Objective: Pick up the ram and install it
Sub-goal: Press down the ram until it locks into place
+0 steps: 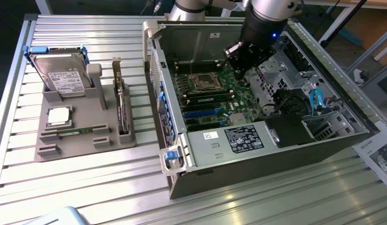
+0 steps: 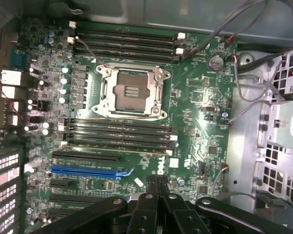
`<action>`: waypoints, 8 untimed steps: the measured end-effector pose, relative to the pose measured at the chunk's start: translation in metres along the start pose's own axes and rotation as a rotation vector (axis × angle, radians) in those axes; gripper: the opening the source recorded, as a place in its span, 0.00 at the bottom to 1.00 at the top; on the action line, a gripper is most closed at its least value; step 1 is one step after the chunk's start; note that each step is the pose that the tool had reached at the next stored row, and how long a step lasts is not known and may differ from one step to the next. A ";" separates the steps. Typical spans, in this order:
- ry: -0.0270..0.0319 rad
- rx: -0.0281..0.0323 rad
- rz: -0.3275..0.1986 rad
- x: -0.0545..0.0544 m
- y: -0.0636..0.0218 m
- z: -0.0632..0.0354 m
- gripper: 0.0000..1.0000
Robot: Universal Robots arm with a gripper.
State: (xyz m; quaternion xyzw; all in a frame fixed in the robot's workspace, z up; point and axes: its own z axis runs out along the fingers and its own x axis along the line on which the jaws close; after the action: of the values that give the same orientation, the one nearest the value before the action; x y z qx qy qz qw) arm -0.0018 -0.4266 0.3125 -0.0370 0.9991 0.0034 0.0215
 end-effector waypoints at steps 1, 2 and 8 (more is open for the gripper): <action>0.0000 0.0002 0.005 0.003 0.0003 0.0000 0.10; -0.0002 0.0007 0.013 0.007 0.0007 -0.0002 0.10; 0.0044 0.0002 0.022 0.012 0.0011 -0.0003 0.10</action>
State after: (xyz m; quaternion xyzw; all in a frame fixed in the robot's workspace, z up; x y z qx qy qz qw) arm -0.0134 -0.4264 0.3123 -0.0262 0.9995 0.0035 0.0192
